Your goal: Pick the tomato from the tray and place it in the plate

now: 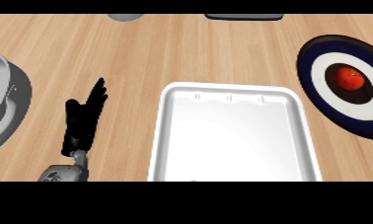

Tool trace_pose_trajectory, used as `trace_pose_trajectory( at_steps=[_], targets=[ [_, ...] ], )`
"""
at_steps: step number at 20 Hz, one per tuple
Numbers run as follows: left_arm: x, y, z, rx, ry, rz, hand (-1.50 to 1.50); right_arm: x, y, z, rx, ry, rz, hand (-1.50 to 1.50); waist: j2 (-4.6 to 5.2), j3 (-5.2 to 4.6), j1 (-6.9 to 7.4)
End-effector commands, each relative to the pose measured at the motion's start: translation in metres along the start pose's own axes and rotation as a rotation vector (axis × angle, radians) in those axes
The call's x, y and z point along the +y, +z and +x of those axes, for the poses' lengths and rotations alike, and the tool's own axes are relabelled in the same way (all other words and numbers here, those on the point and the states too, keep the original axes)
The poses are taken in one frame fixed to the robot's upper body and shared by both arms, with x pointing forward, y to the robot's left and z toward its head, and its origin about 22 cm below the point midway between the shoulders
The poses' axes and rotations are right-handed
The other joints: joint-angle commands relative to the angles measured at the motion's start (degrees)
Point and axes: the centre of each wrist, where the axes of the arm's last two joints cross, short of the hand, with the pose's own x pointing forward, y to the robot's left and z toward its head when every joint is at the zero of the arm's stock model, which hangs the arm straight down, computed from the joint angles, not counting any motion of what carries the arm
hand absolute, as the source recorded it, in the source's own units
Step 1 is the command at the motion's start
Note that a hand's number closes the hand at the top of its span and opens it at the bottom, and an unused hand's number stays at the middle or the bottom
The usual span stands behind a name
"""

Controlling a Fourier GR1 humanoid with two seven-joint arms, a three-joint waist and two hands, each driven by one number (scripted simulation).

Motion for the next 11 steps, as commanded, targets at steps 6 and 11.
trace_pose_trajectory(
  at_steps=[6, 11],
  targets=[
    [-0.01, -0.006, 0.005, 0.001, 0.003, -0.018, 0.0, -0.017, 0.004, 0.002, 0.031, 0.028, -0.112, -1.5, 0.32, 0.14, 0.52],
    [-0.018, -0.002, -0.003, -0.018, 0.001, -0.018, 0.0, -0.017, 0.006, 0.0, 0.05, 0.084, -0.118, -1.5, 0.24, 0.11, 0.59]
  ],
)
